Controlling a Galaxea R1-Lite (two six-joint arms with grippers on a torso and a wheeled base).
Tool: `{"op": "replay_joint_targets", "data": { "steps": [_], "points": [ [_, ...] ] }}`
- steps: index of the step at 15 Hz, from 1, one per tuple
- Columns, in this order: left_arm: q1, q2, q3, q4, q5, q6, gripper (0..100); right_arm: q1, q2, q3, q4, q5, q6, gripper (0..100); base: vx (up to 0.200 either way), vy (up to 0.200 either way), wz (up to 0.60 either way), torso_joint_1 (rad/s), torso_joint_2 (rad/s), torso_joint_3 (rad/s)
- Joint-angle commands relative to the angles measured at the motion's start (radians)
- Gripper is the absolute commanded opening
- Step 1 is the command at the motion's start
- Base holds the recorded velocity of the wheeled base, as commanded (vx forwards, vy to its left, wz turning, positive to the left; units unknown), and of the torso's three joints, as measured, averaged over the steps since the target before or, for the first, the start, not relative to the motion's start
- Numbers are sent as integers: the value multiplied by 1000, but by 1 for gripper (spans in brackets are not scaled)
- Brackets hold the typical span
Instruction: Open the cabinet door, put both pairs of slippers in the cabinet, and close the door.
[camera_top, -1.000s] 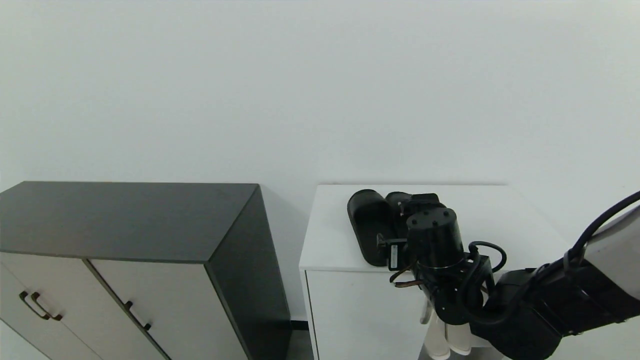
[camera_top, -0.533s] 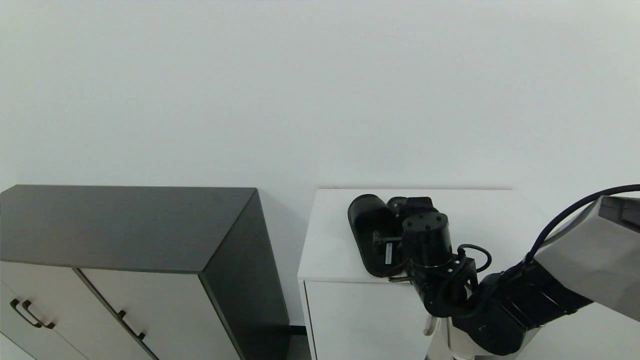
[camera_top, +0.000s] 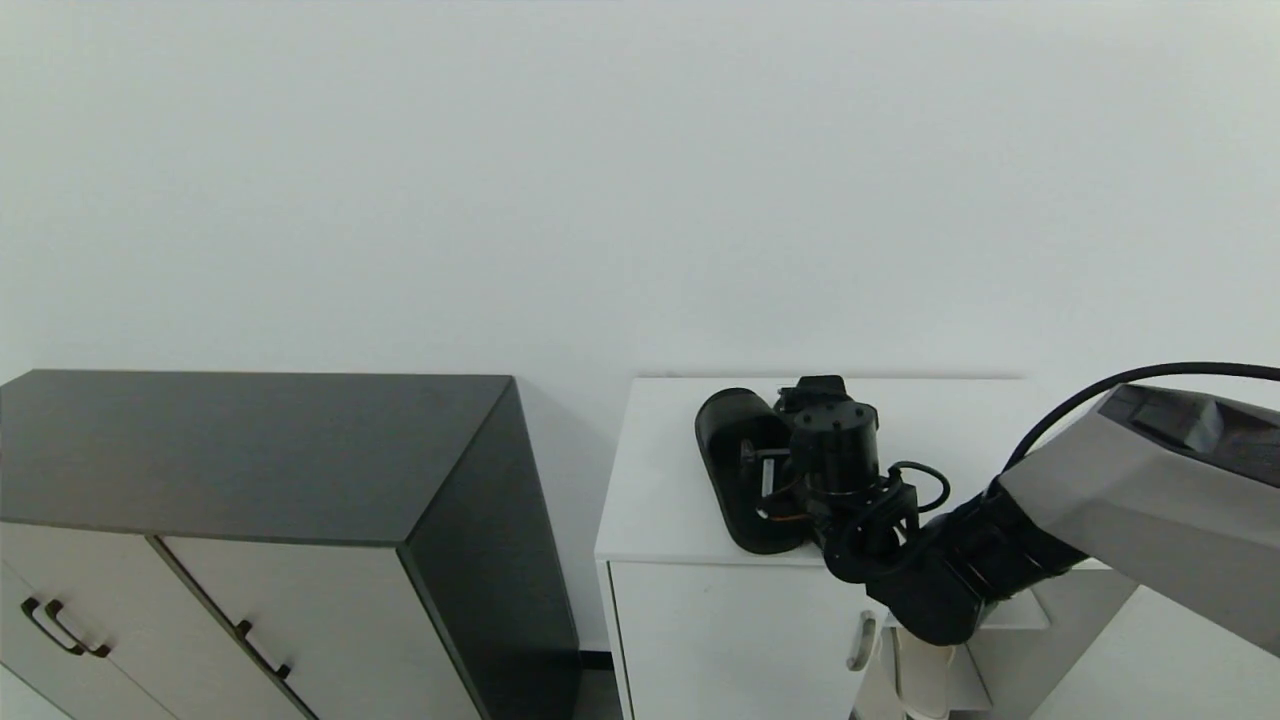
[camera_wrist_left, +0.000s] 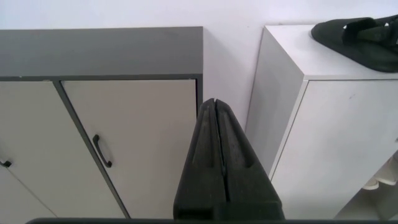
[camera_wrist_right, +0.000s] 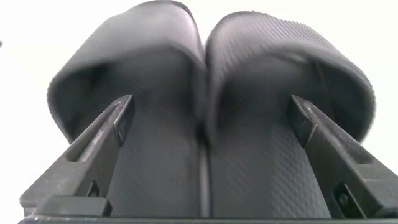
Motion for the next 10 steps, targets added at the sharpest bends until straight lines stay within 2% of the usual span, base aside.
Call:
{"op": "replay_joint_targets", "data": {
  "steps": [1,4,5,10],
  "points": [
    [0,1,0,0,0,-1,0,-12,36,-48,3,2,-5,100,0,0,0,0,0,0],
    [0,1,0,0,0,-1,0,-13,70,-94,4,8,-30,100,0,0,0,0,0,0],
    [0,1,0,0,0,1,0,-16,73,-98,6,8,-30,0,0,0,0,0,0,0],
    [0,1,0,0,0,1,0,-16,69,-97,3,8,-30,0,0,0,0,0,0,0]
  ]
}}
